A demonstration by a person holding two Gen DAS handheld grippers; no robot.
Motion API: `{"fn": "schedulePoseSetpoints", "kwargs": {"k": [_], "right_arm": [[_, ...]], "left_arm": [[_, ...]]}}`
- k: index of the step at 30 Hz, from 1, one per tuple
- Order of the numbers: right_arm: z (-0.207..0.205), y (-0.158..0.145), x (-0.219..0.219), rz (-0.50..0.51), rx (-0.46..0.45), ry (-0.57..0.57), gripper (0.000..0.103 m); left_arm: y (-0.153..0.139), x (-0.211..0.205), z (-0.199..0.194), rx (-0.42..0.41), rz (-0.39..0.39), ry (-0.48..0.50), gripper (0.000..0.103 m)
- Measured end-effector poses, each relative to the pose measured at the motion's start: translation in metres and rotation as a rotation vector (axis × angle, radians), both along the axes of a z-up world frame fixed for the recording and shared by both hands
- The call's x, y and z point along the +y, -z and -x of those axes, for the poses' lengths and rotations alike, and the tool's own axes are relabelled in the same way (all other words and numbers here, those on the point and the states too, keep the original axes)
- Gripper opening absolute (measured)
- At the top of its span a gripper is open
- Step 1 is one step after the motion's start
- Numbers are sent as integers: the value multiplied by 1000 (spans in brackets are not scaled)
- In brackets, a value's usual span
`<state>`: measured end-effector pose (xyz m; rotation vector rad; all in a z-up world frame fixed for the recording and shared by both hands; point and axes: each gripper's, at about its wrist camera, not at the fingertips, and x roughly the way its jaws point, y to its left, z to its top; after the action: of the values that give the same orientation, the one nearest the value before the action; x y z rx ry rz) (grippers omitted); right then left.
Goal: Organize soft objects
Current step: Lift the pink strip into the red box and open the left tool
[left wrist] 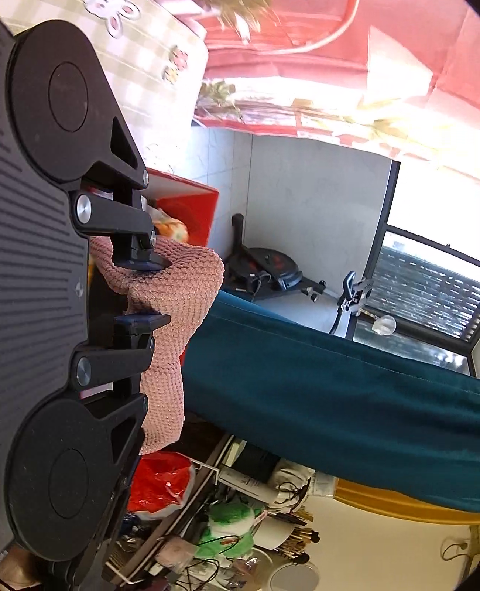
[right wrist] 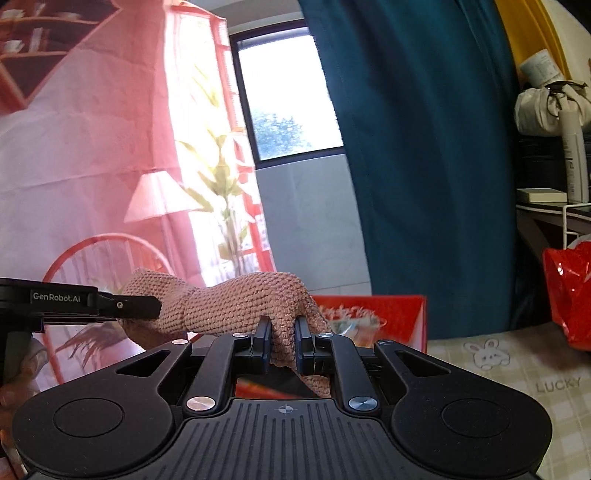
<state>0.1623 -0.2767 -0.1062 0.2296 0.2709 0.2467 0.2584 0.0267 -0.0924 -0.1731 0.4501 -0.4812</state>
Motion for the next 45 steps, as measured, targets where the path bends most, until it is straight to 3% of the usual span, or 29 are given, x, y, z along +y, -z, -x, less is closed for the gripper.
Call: {"fn": "schedulePoseSetpoints", "kwargs": {"k": [9,18,24,27,30,32,35,38,45], "right_arm": [[-72,22,-3,-40,105,41,12],[-131,58,9,44,332,56,12],[-146,69,13,91,396,59,12],[-148,68,15,106,393,58,13],[-145,66,12,106,381,60,17],[-140,65,11,113,360,58,25],[-130,59,5,89,324,47,44],[-120,52,3,90,290,60,54],[-92,39,14,183,198,69,61]], "left_arm": [[18,-18,-59,49,-116,-15,24],[45,-37,-95,171,-283,-7,27],[53,-37,-104,204,-293,-13,29],[54,-37,-104,194,-301,-11,33],[52,-37,-101,186,-306,-14,44],[50,-37,-100,177,-309,-13,59],[43,-34,-90,155,-309,5,70],[34,-29,-77,132,-308,22,78],[23,-7,-43,69,-321,29,82]]}}
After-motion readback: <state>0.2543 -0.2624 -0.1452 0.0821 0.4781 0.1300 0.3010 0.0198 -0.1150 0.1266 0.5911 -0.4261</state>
